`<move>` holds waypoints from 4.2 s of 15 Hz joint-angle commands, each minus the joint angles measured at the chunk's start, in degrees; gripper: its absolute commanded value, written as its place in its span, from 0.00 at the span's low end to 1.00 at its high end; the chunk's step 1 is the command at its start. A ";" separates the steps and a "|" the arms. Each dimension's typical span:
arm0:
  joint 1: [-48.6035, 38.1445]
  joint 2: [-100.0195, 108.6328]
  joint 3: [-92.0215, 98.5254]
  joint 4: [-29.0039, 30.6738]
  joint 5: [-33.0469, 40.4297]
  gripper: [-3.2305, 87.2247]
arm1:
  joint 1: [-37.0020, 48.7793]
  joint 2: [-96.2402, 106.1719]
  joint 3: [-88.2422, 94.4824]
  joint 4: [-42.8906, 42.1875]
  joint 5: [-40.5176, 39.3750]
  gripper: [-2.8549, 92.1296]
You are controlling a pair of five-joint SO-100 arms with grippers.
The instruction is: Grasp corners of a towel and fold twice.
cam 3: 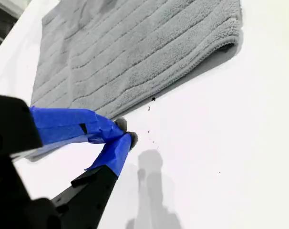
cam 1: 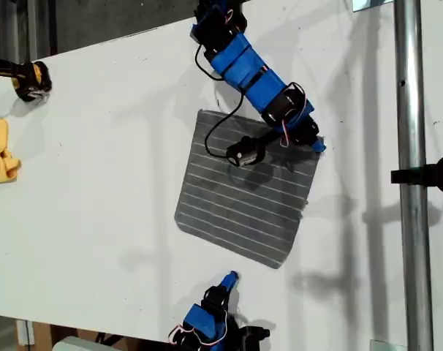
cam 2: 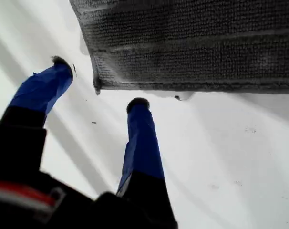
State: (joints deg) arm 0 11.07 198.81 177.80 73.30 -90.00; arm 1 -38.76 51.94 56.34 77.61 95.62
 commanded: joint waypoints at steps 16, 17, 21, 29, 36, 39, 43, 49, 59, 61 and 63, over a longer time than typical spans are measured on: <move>5.71 -85.78 -71.81 -0.18 11.69 0.02 | 2.81 -1.76 1.05 -3.78 -4.31 0.03; 7.38 -91.93 -76.82 -1.32 13.71 0.02 | 2.99 -1.76 1.05 -3.96 -4.83 0.03; 11.34 -105.64 -88.42 3.34 14.77 0.13 | 3.16 -1.67 1.05 -4.83 -5.27 0.03; 11.78 -104.68 -78.13 1.41 20.57 0.39 | 2.72 -1.14 0.97 -5.71 -4.92 0.03; 14.41 -115.93 -76.82 -8.09 17.31 0.32 | 2.64 -0.70 0.97 -5.89 -4.48 0.03; 15.12 -118.56 -76.38 -9.40 16.52 0.27 | 2.64 -0.62 0.97 -5.89 -4.31 0.03; 16.26 -122.70 -73.48 -14.94 12.48 0.11 | 2.55 -0.26 0.97 -5.36 -4.13 0.03; 16.35 -115.22 -82.62 -1.85 9.40 0.02 | 2.99 1.32 0.97 -3.69 -4.22 0.03; 17.40 -128.50 -118.30 21.01 9.40 0.02 | 0.09 9.93 -2.02 7.03 -1.23 0.03; 13.45 -124.54 -114.79 21.97 12.04 0.02 | 5.80 17.14 3.60 11.43 -2.81 0.03; 7.47 -117.33 -108.37 22.15 15.64 0.02 | 12.66 25.14 10.90 12.30 -7.65 0.03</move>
State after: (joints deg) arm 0 23.12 74.36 67.94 94.66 -76.46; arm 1 -30.06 68.73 65.04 88.77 90.62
